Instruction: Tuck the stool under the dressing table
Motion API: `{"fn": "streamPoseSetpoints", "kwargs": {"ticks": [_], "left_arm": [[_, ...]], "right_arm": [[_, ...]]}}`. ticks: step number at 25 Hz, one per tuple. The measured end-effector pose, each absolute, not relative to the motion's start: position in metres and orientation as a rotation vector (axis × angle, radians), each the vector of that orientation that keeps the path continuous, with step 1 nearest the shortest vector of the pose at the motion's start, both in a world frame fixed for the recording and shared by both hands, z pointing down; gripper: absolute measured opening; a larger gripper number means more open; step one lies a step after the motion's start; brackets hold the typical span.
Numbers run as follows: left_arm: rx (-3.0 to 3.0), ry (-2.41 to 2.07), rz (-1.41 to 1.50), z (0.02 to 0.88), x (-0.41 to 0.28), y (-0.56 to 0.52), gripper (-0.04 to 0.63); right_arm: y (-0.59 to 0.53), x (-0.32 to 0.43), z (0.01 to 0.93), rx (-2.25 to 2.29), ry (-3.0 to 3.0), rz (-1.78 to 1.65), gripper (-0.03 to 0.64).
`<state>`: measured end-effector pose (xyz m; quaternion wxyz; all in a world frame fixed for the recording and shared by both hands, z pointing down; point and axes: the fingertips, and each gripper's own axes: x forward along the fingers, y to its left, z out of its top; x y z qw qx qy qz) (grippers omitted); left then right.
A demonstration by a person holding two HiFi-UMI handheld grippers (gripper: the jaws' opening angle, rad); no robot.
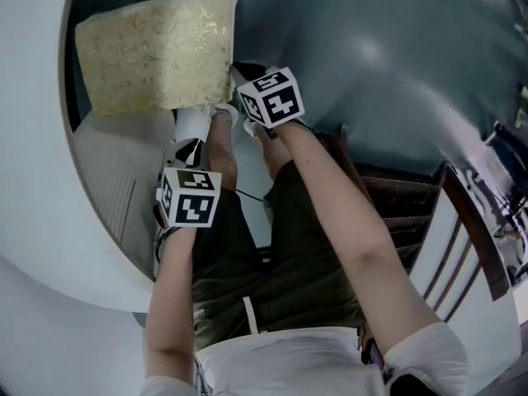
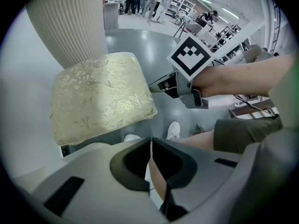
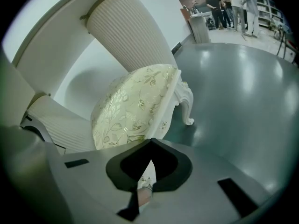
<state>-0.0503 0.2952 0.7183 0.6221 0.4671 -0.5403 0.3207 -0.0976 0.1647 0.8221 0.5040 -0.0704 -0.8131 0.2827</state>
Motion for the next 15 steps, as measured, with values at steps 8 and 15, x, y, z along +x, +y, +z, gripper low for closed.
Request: {"fn": "streamPoseSetpoints", "kwargs": {"ticks": [8, 15], "left_arm": [[1.035, -1.236, 0.740, 0.716, -0.065, 0.317, 0.011], [0.998, -1.242, 0.747, 0.715, -0.067, 0.315, 0.010]], "right_arm": [[0.214, -0.138, 0.817, -0.207, -1.986, 0.774, -0.006], [0.224, -0.151, 0.811, -0.236, -2.015, 0.822, -0.006]]}}
